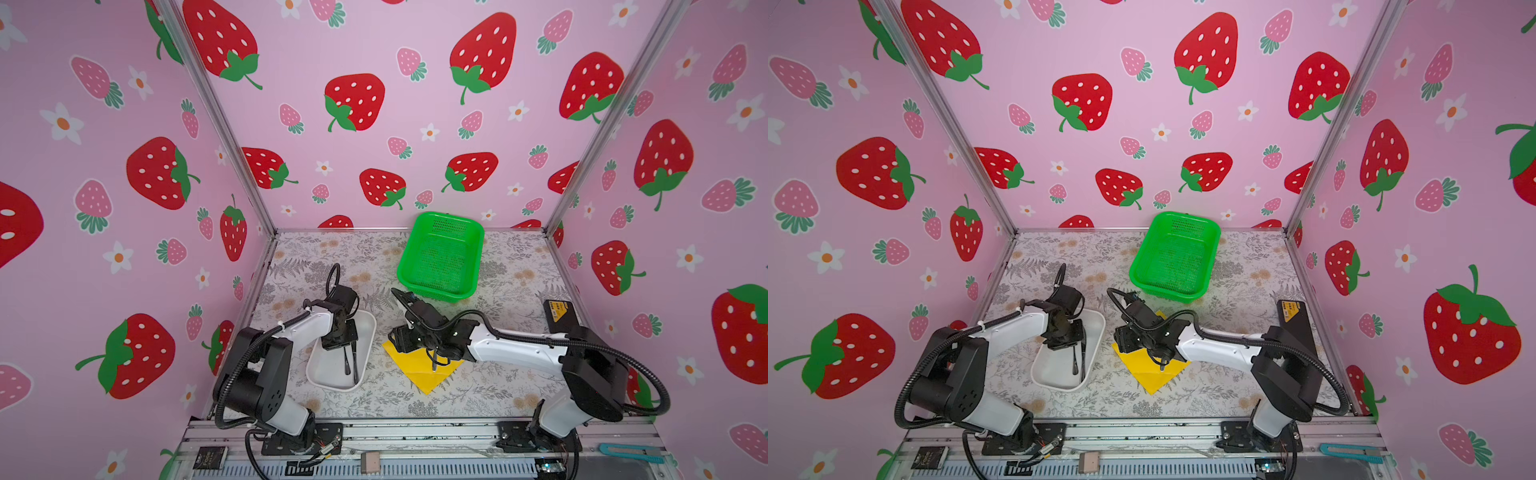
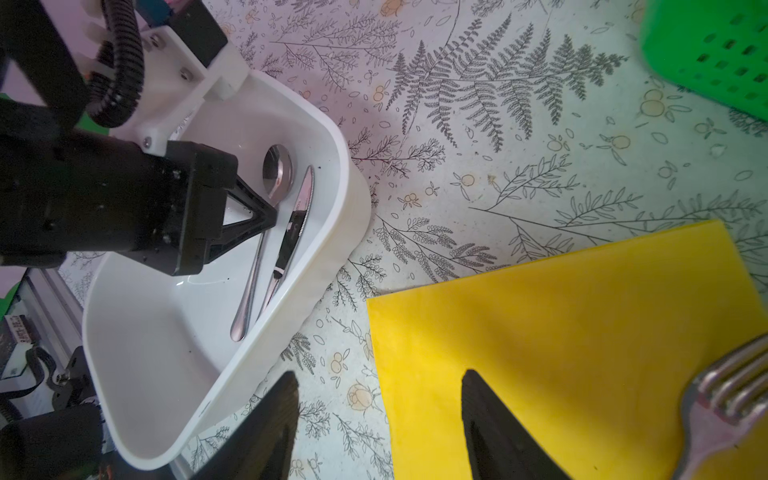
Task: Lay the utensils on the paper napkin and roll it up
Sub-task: 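Lift the spoon with the left gripper toward the napkin while the right gripper draws back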
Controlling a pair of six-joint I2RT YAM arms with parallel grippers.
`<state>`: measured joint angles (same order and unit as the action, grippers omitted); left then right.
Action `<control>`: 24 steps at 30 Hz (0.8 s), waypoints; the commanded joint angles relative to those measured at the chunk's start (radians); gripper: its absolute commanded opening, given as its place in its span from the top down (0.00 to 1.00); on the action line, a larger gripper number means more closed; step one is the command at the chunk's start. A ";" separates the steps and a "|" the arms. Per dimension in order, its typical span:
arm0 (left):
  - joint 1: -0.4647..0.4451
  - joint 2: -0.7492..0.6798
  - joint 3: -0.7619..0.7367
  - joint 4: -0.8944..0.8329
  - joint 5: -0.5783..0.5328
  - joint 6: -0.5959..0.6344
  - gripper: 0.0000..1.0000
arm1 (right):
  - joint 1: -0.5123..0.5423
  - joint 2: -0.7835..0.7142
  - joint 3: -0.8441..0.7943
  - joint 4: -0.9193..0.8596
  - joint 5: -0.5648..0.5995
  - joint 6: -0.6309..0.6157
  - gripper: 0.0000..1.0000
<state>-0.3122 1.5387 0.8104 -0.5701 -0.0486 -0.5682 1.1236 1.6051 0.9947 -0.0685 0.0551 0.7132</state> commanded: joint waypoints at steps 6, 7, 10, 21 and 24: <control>-0.017 -0.151 0.076 -0.191 -0.018 0.003 1.00 | -0.001 -0.122 -0.050 -0.004 0.127 0.046 0.36; -0.017 -0.173 0.092 -0.211 -0.023 0.002 1.00 | -0.004 -0.147 -0.064 0.001 0.150 0.056 0.36; -0.023 -0.232 0.134 -0.258 -0.012 0.000 1.00 | -0.019 -0.219 -0.114 0.004 0.208 0.097 0.35; -0.294 -0.153 0.405 -0.341 0.045 -0.074 1.00 | -0.137 -0.517 -0.336 0.008 0.251 0.214 0.33; -0.395 -0.054 0.470 -0.294 0.078 -0.094 1.00 | -0.151 -0.570 -0.384 0.002 0.239 0.240 0.33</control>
<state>-0.6422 1.4158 1.2247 -0.8639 -0.0082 -0.6224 0.9806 1.0740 0.6407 -0.0612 0.2813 0.8993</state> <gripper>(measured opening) 0.060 0.674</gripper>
